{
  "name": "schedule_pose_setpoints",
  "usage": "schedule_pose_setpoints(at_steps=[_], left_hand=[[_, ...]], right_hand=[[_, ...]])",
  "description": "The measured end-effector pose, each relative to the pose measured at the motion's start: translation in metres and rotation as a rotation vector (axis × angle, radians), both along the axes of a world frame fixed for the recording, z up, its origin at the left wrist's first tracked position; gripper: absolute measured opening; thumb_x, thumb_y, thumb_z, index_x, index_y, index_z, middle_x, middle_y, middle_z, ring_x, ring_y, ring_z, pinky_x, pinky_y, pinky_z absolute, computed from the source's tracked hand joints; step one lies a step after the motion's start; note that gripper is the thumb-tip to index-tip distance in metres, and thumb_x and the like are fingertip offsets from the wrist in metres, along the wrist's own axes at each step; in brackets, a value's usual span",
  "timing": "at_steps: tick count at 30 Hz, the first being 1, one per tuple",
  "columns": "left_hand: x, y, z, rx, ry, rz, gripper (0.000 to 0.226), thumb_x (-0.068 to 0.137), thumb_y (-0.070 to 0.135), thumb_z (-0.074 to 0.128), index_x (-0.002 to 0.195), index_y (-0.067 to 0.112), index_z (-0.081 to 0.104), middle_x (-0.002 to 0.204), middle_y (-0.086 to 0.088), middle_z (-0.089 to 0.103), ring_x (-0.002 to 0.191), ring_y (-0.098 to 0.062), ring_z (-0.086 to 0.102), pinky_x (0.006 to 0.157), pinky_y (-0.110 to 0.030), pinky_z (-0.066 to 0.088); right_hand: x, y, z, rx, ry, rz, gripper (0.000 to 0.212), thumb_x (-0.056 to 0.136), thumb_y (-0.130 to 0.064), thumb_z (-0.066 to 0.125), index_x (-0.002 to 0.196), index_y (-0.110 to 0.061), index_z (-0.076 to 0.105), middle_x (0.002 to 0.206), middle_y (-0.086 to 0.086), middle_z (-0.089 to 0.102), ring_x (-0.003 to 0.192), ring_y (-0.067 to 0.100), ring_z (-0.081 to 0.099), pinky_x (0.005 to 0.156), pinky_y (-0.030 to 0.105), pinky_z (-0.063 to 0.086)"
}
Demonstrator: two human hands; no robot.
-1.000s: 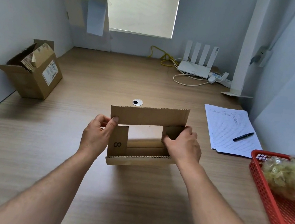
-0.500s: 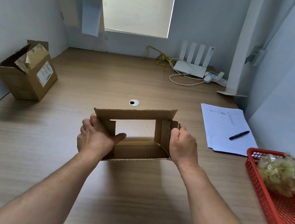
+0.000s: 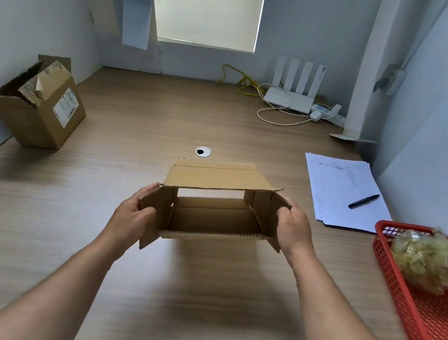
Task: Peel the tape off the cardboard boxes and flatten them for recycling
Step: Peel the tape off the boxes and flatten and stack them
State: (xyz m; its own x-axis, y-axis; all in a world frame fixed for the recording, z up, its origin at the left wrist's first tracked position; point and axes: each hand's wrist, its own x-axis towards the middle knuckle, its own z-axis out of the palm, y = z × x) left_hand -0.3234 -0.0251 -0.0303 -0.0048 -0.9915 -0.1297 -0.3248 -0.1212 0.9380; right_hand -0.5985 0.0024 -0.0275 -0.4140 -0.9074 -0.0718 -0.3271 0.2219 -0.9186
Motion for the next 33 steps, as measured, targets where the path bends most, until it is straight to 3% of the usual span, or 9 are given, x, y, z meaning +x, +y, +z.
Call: schedule_pose_setpoints(at_steps=[5, 8, 10, 12, 15, 20, 23, 27, 33], left_hand=[[0.017, 0.011, -0.033, 0.186, 0.125, -0.014, 0.065, 0.076, -0.008, 0.049, 0.126, 0.033, 0.056, 0.123, -0.002, 0.063, 0.112, -0.028, 0.058, 0.099, -0.044, 0.048], [0.022, 0.022, -0.047, 0.283, 0.198, -0.08, 0.073, 0.07, -0.003, 0.058, 0.134, 0.033, 0.051, 0.121, -0.002, 0.067, 0.107, -0.026, 0.063, 0.094, -0.042, 0.049], [0.024, 0.023, -0.054, 0.312, 0.206, -0.082, 0.079, 0.073, -0.006, 0.062, 0.141, 0.031, 0.045, 0.116, 0.0, 0.069, 0.103, -0.025, 0.064, 0.094, -0.042, 0.05], [0.026, 0.02, -0.056, 0.328, 0.201, -0.094, 0.087, 0.067, -0.002, 0.061, 0.144, 0.032, 0.039, 0.115, 0.002, 0.069, 0.1, -0.023, 0.064, 0.092, -0.039, 0.05], [0.031, 0.014, -0.056, 0.357, 0.204, -0.146, 0.085, 0.078, -0.009, 0.053, 0.148, 0.034, 0.031, 0.128, 0.002, 0.062, 0.105, -0.022, 0.059, 0.089, -0.033, 0.047], [0.032, 0.001, -0.052, 0.297, 0.299, 0.072, 0.067, 0.091, -0.005, 0.032, 0.15, 0.026, 0.029, 0.15, -0.005, 0.04, 0.13, -0.022, 0.044, 0.104, -0.041, 0.039], [0.015, -0.005, -0.046, 0.103, -0.1, 0.018, 0.06, 0.1, 0.024, 0.042, 0.154, 0.03, 0.016, 0.162, 0.003, 0.01, 0.148, -0.017, 0.013, 0.119, -0.043, 0.016], [-0.008, -0.006, -0.055, -0.094, -0.832, -0.286, 0.068, 0.1, 0.051, 0.033, 0.153, 0.03, -0.005, 0.159, 0.001, -0.022, 0.146, -0.015, -0.021, 0.117, -0.039, -0.01], [-0.003, -0.008, -0.074, 0.01, -1.036, -0.336, 0.066, 0.101, 0.051, 0.022, 0.155, 0.024, -0.003, 0.161, -0.005, -0.014, 0.148, -0.019, -0.016, 0.119, -0.041, -0.01]], right_hand=[[-0.011, 0.016, -0.028, 0.155, -0.051, 0.225, 0.045, 0.084, 0.005, 0.046, 0.115, -0.023, 0.061, 0.104, 0.0, 0.067, 0.099, 0.02, 0.06, 0.076, 0.023, 0.046], [-0.014, 0.025, -0.044, 0.242, -0.161, 0.357, 0.067, 0.065, -0.005, 0.06, 0.131, -0.011, 0.055, 0.115, 0.001, 0.064, 0.1, 0.01, 0.06, 0.073, 0.011, 0.047], [-0.012, 0.027, -0.047, 0.261, -0.254, 0.353, 0.068, 0.058, -0.014, 0.052, 0.125, -0.018, 0.055, 0.115, -0.001, 0.064, 0.095, 0.005, 0.057, 0.07, 0.009, 0.046], [-0.012, 0.025, -0.051, 0.263, -0.346, 0.278, 0.061, 0.06, -0.017, 0.048, 0.12, -0.022, 0.056, 0.117, 0.0, 0.064, 0.103, 0.012, 0.057, 0.082, 0.022, 0.044], [-0.011, 0.018, -0.054, 0.219, -0.387, 0.118, 0.037, 0.093, -0.021, 0.043, 0.128, -0.02, 0.055, 0.129, 0.004, 0.058, 0.119, 0.017, 0.053, 0.101, 0.04, 0.038], [0.004, 0.0, -0.049, 0.182, -0.072, 0.182, 0.056, 0.101, -0.037, 0.038, 0.151, -0.016, 0.022, 0.157, 0.0, 0.024, 0.144, 0.014, 0.021, 0.115, 0.029, 0.015], [0.015, -0.014, -0.057, 0.207, 0.167, 0.284, 0.059, 0.102, -0.038, 0.033, 0.153, -0.019, 0.01, 0.161, 0.001, 0.008, 0.147, 0.015, 0.006, 0.119, 0.033, 0.007], [0.032, -0.021, -0.077, 0.301, 0.359, 0.397, 0.062, 0.101, -0.044, 0.029, 0.153, -0.026, 0.001, 0.161, -0.001, -0.003, 0.148, 0.016, -0.002, 0.12, 0.038, 0.003], [0.056, -0.026, -0.092, 0.395, 0.484, 0.442, 0.064, 0.1, -0.049, 0.029, 0.153, -0.03, -0.002, 0.161, -0.002, -0.008, 0.148, 0.019, -0.006, 0.12, 0.04, 0.002]])
